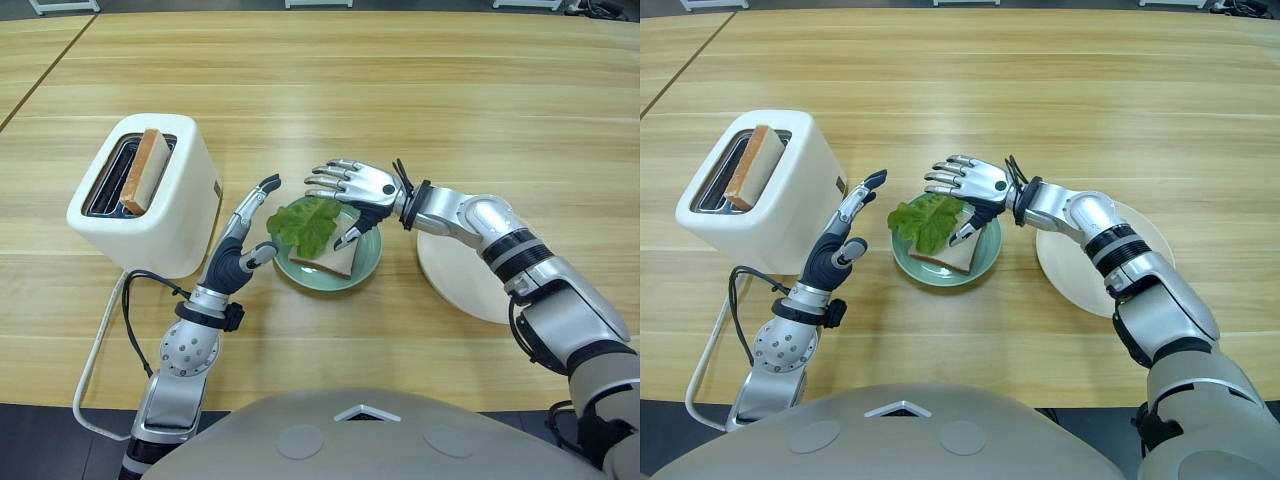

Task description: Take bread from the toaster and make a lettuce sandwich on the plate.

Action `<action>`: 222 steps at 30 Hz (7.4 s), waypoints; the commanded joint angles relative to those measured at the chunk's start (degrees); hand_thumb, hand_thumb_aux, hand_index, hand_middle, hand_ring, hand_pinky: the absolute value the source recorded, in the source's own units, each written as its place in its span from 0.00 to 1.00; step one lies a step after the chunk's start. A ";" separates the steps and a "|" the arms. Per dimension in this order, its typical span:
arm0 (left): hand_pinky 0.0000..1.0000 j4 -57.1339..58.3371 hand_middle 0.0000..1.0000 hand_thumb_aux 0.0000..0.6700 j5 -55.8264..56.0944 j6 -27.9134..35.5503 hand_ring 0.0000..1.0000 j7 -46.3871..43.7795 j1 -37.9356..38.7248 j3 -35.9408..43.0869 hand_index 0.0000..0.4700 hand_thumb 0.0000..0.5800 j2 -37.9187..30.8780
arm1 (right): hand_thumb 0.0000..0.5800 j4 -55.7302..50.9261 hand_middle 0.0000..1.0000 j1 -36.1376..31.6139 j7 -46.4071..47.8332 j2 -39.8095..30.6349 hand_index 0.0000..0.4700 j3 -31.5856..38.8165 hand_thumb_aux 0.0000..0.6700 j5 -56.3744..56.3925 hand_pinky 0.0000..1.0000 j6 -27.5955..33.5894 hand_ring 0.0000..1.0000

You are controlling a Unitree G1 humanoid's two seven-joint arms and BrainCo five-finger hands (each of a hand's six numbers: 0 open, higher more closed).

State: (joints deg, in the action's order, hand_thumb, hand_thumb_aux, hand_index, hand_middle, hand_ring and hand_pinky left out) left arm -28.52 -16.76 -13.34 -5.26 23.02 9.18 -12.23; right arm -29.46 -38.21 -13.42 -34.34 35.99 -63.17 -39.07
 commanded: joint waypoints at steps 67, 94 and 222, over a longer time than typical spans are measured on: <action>0.00 -0.65 0.00 0.00 -0.25 1.02 0.00 -0.65 0.38 0.74 0.00 0.00 -0.10 | 1.00 9.62 0.00 5.01 -3.84 -4.56 1.00 0.36 1.00 -0.52 0.00 2.73 0.00; 0.00 -1.15 0.00 0.00 -0.21 1.18 0.00 -1.02 0.72 0.55 0.00 0.00 -0.36 | 0.00 17.70 0.00 14.86 0.90 -12.28 0.00 -9.98 0.00 4.68 0.00 2.44 0.00; 0.00 17.74 0.00 1.00 -77.39 14.71 0.00 15.50 -26.36 25.95 1.00 1.00 -11.83 | 0.00 10.53 0.00 18.23 -3.76 -6.99 0.00 -15.93 0.00 9.05 0.00 6.14 0.00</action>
State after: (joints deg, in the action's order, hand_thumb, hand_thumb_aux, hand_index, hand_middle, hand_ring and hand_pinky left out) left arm -11.05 -93.91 1.40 11.48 -4.41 33.69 -24.20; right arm -18.45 -19.28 -17.16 -41.35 19.74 -54.06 -32.84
